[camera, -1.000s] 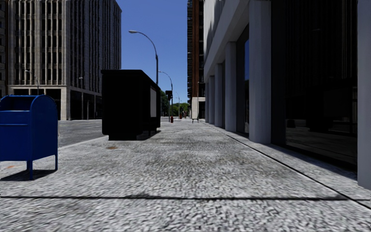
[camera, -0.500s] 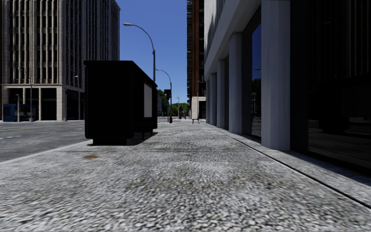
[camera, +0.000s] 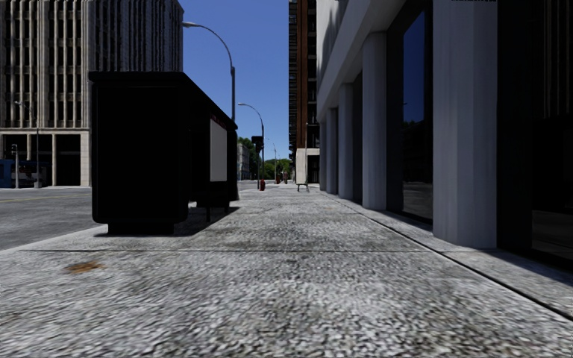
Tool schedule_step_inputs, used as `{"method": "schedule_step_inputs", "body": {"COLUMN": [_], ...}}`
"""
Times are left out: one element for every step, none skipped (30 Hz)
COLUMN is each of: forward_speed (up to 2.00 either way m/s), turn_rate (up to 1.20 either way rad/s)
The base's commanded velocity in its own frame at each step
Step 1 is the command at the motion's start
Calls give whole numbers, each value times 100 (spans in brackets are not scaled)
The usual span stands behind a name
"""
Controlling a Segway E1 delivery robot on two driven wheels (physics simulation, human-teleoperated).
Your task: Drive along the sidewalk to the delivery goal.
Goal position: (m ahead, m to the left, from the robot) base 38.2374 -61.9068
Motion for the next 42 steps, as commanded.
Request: {"method": "schedule_step_inputs", "body": {"forward_speed": [200,200,200,200,200,200,200,200,200,200,200,200,200,200,200,200,200,200,200,200,200,200,200,200,200,200,200,200,200,200,200,200,200,200,200,200,200,200,200,200,200,200], "turn_rate": [-18,-19,-19,-20,-21,-22,-22,-23,-25,-30,-30,-31,-32,-32,-32,-32,-32,-32,-31,-31,-19,0,0,0,0,0,0,0,0,0,13,25,34,37,38,38,38,38,38,38,38,38]}}
